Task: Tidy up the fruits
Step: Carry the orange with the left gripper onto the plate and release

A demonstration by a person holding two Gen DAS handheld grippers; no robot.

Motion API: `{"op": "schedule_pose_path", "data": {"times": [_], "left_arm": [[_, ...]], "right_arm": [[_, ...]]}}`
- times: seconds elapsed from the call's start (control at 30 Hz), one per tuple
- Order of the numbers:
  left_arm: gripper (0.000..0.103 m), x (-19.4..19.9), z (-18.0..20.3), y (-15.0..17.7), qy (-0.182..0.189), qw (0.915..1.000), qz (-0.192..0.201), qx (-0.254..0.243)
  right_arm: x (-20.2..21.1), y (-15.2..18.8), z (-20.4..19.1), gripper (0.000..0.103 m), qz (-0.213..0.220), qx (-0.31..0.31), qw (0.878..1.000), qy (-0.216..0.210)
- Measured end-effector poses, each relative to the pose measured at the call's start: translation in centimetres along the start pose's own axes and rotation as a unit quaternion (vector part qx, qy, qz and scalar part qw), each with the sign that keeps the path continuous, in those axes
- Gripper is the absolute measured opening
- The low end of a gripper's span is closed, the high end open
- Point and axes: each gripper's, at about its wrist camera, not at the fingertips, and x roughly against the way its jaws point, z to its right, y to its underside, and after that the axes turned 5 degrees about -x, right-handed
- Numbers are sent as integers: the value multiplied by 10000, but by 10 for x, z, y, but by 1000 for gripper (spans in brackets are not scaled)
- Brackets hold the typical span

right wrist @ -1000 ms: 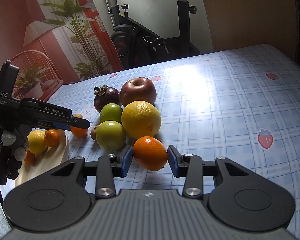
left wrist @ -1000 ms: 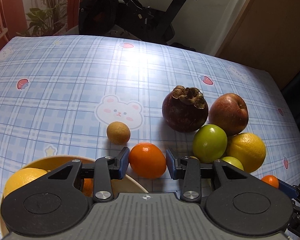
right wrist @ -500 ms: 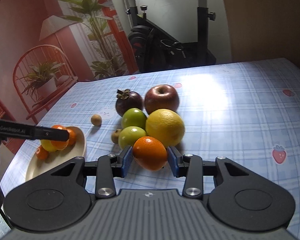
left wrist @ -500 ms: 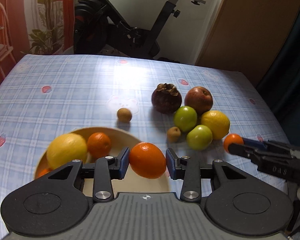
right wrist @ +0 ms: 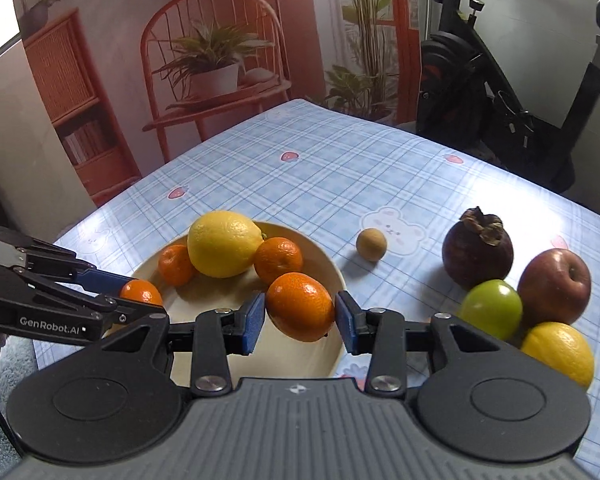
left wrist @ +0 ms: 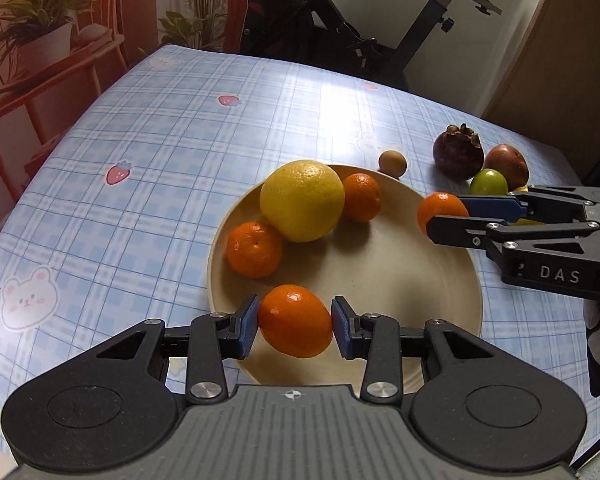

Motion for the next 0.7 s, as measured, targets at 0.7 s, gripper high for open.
{"op": "schedule_pose_path", "data": {"times": [0.7], "left_arm": [[44,-8,-8,3,-219,9995,248,0]], "right_arm": [[-36,-2,-2,42,-29,-51,9996,272]]}}
